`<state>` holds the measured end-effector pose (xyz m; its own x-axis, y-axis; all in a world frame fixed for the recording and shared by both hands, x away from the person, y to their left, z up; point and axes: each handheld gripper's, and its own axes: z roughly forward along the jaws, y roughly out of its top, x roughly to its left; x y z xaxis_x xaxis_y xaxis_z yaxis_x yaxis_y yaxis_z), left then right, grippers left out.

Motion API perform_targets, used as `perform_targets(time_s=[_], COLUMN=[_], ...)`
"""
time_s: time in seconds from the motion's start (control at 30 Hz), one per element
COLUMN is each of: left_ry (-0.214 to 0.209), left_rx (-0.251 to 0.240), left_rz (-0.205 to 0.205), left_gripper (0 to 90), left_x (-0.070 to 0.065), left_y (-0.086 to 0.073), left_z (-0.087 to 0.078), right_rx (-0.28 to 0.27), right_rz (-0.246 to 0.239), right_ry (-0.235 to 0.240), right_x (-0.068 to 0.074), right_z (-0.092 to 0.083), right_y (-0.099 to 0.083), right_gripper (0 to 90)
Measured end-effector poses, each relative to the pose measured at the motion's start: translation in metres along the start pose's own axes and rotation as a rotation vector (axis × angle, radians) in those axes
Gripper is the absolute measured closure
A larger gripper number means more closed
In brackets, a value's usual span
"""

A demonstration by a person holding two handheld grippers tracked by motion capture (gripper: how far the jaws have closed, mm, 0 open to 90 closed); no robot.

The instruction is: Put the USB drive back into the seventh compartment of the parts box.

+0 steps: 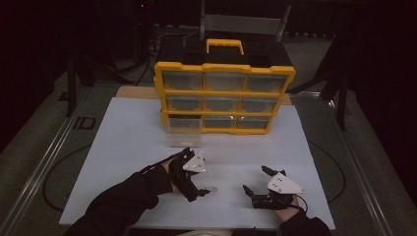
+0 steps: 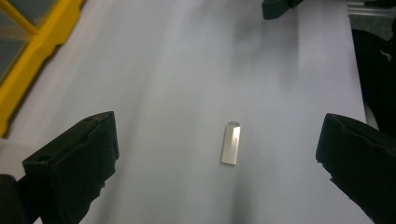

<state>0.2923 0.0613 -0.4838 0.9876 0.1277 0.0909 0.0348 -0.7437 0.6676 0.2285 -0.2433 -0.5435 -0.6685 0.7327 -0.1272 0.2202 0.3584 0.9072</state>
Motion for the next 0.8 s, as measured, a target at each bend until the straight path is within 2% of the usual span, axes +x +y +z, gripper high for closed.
perform_targets(time_s=[0.4, 0.57, 0.63, 0.8], left_ry=[-0.051, -0.061, -0.081, -0.089], left_rx=[0.027, 0.034, 0.038, 0.068], left_rz=[-0.009, -0.008, -0.014, -0.036], left_gripper=[3.1, 9.7, 16.7, 19.0], left_x=[0.003, 0.004, 0.004, 0.004], left_y=[-0.005, -0.009, -0.011, -0.013], left_z=[0.023, 0.030, 0.033, 0.039], right_rx=[-0.006, 0.001, 0.000, 0.002], right_rz=[0.000, -0.009, -0.007, -0.008], right_ry=[-0.003, -0.004, -0.003, -0.003], right_x=[-0.001, -0.001, 0.000, -0.001], right_z=[0.000, 0.000, 0.000, 0.001], right_y=[0.000, 0.000, 0.000, 0.000], right_gripper=[8.8, 8.8, 8.8, 8.8])
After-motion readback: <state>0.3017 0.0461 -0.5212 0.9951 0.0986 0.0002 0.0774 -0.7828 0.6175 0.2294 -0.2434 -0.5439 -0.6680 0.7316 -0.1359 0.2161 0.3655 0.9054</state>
